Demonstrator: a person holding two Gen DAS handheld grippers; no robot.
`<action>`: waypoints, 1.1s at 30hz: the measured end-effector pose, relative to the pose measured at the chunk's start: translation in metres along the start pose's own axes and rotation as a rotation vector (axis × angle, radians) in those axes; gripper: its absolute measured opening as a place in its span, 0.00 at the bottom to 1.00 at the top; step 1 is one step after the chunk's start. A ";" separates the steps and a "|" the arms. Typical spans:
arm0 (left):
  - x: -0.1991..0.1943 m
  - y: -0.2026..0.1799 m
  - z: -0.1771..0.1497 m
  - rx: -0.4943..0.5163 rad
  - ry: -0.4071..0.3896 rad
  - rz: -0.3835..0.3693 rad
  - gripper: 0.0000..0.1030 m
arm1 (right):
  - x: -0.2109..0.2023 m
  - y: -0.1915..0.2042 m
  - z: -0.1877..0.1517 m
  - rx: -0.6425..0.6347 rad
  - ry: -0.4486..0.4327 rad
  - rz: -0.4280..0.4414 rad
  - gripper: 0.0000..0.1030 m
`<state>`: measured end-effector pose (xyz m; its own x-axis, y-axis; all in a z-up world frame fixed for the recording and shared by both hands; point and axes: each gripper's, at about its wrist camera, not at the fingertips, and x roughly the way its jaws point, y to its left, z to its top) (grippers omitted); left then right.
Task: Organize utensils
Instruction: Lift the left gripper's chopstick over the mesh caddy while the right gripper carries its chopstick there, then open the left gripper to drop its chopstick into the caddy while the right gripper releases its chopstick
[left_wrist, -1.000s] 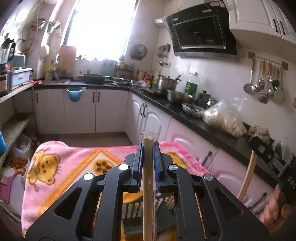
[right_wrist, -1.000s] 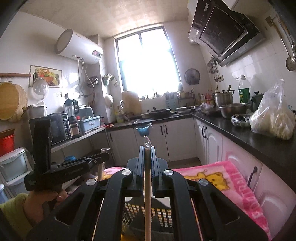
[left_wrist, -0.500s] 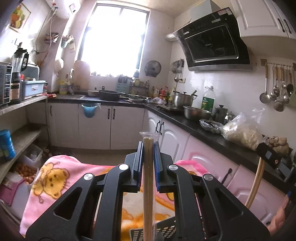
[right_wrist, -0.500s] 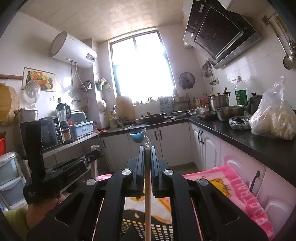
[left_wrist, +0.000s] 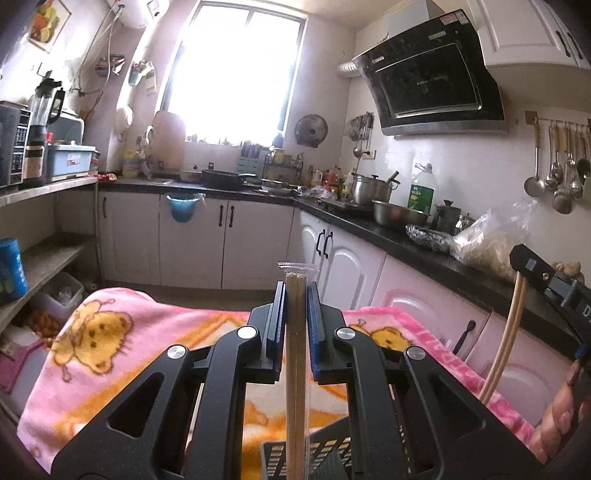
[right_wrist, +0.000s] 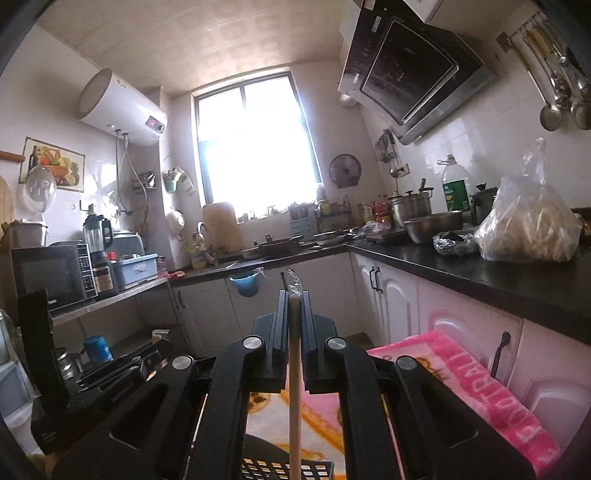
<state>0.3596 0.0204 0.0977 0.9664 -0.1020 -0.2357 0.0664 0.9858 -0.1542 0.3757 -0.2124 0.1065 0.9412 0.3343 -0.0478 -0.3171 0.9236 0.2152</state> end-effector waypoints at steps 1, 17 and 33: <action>0.001 0.001 -0.002 0.000 0.008 -0.002 0.05 | 0.002 -0.001 -0.002 0.002 0.003 0.000 0.06; -0.003 0.013 -0.028 -0.015 0.042 -0.061 0.05 | -0.001 -0.002 -0.041 0.053 0.042 0.002 0.06; -0.013 0.016 -0.032 -0.008 0.095 -0.067 0.20 | -0.026 -0.015 -0.059 0.099 0.166 0.019 0.23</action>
<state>0.3401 0.0331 0.0674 0.9321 -0.1800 -0.3142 0.1277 0.9754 -0.1799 0.3491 -0.2237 0.0467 0.9006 0.3854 -0.2011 -0.3140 0.8966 0.3123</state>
